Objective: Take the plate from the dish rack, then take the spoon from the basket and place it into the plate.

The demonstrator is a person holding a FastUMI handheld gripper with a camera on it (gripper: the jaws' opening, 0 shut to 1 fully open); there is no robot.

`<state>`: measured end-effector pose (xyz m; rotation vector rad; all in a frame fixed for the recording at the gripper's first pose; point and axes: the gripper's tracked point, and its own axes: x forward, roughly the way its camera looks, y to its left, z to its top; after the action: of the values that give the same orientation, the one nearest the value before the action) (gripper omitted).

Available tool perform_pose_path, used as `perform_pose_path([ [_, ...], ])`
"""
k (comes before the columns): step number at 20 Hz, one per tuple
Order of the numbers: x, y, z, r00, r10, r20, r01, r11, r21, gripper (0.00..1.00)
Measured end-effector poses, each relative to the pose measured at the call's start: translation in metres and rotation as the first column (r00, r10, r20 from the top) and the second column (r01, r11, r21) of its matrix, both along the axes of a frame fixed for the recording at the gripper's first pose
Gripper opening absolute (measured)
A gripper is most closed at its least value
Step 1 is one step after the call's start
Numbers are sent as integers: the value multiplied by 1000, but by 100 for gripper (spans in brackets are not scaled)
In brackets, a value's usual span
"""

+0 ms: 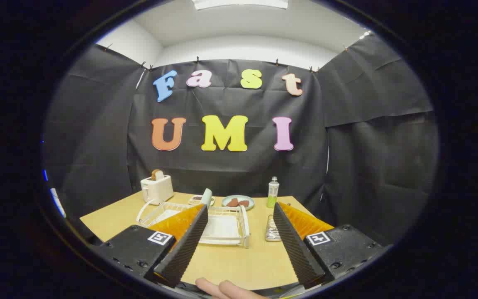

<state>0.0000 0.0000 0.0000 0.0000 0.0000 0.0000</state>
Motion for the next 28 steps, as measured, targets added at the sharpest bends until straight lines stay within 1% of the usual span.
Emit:
perform_pose_path([
  [6, -1, -4, 2, 1000, -7, 14, 7, 1000, -4, 100],
  [12, 2, 0, -5, 1000, 25, -11, -24, 1000, 14, 100],
  [19, 9, -6, -5, 1000, 7, -21, -7, 1000, 17, 100],
  [23, 25, -4, 6, 999, 17, -33, -16, 1000, 23, 100],
  [26, 51, 4, 23, 997, 47, -67, -44, 998, 34, 100],
  [28, 75, 21, 34, 989, 102, -112, -99, 995, 33, 100],
])
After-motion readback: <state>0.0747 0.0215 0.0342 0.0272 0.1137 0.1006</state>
